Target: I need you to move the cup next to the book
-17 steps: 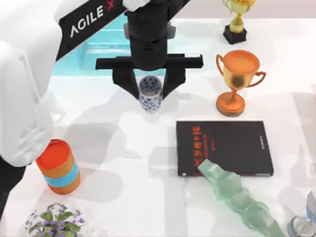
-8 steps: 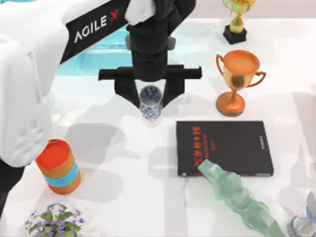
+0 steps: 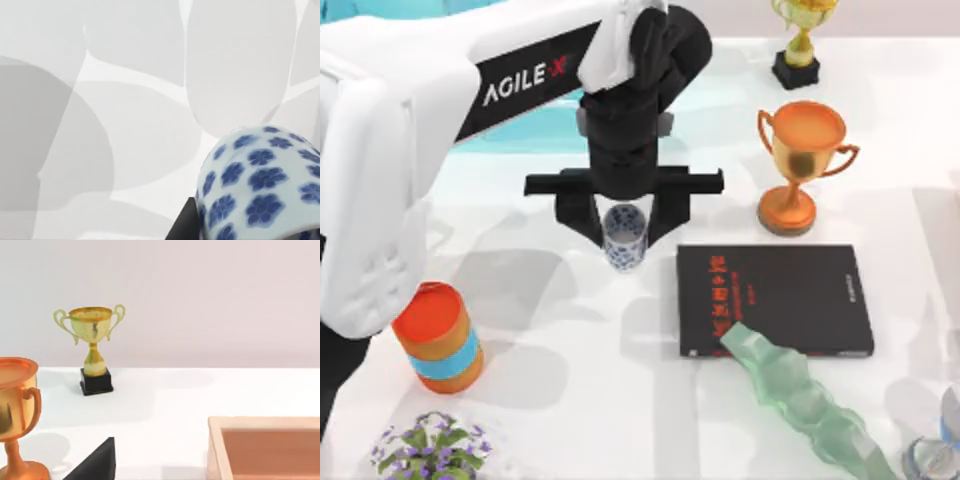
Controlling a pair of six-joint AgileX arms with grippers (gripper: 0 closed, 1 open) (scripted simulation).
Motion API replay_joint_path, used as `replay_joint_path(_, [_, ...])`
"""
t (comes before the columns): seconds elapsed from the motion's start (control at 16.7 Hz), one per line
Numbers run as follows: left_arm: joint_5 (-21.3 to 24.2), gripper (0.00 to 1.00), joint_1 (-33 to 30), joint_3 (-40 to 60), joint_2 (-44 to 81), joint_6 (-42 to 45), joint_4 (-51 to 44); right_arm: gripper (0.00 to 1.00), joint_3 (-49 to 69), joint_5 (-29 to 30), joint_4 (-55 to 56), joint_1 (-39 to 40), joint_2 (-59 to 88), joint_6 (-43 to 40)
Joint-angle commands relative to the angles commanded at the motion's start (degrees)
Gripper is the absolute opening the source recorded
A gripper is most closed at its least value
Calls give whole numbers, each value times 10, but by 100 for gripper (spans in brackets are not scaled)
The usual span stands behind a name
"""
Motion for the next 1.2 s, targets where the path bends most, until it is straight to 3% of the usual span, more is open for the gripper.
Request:
replay_joint_path(0.06, [0, 0, 0, 0, 0, 0, 0, 100, 0, 0, 0, 0, 0, 0])
replay_joint_path(0.84, [0, 98, 0, 0, 0, 0, 0, 100, 0, 0, 0, 0, 0, 0])
replay_joint_path(1.2, [0, 100, 0, 0, 0, 0, 0, 100, 0, 0, 0, 0, 0, 0])
